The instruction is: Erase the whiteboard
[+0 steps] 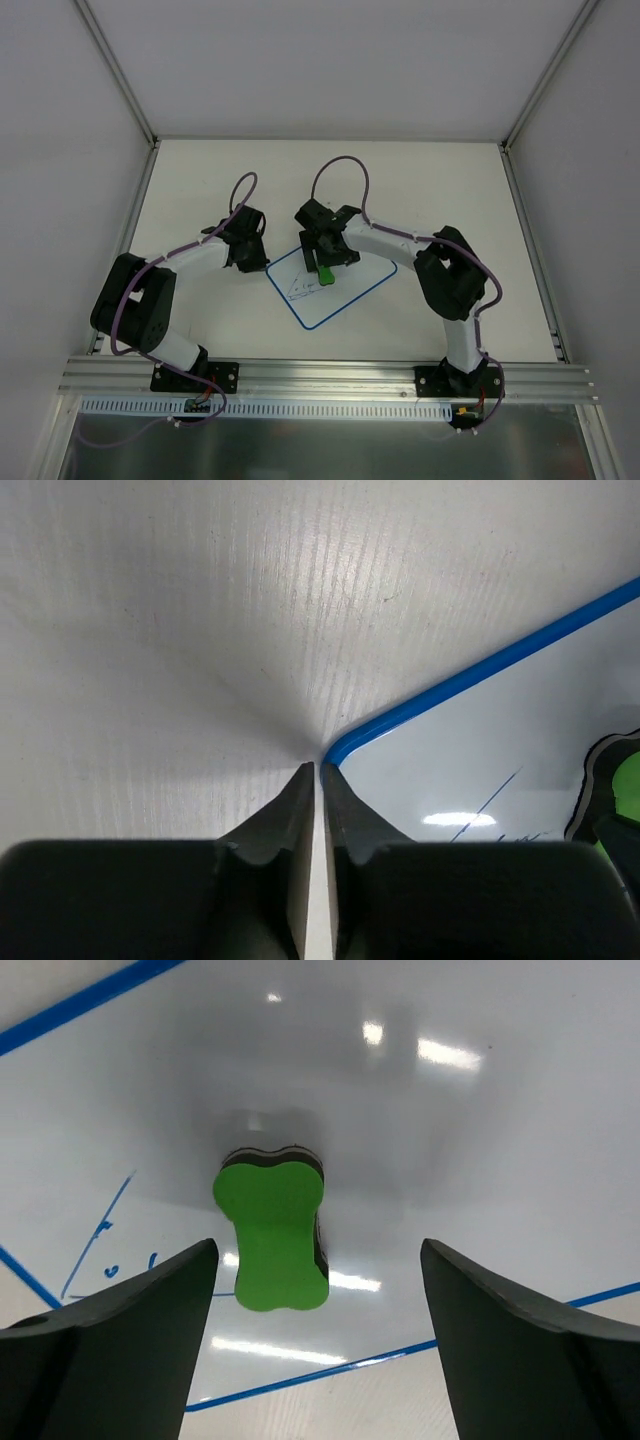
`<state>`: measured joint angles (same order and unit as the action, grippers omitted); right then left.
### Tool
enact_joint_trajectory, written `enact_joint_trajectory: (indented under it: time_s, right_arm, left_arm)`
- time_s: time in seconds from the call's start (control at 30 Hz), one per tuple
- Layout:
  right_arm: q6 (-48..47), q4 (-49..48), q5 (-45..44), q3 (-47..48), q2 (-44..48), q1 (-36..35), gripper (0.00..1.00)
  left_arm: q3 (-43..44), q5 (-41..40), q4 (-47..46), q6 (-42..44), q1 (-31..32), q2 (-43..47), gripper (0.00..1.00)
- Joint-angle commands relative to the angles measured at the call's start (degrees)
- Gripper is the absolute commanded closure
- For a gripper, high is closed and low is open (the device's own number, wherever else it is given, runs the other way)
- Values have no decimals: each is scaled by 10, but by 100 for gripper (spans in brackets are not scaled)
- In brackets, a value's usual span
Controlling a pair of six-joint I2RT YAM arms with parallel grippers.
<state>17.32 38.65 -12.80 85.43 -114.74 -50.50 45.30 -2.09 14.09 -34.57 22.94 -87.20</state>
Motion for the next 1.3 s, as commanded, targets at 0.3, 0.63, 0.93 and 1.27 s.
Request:
enact_joint_trajectory:
  time_s: [0.3, 0.63, 0.93, 1.27]
  right_arm:
    - [-110, -83, 74, -129, 173, 172, 18]
    - [-151, -140, 142, -233, 169, 286, 48]
    - [-156, -157, 152, -257, 159, 291, 59]
    - [-150, -161, 152, -275, 163, 303, 79]
  left_arm:
    - [67, -32, 77, 25, 10, 90, 8]
    - [108, -38, 95, -23, 95, 76, 2]
    - [179, -66, 100, -45, 172, -30, 5]
    - [229, -82, 103, -74, 212, -129, 14]
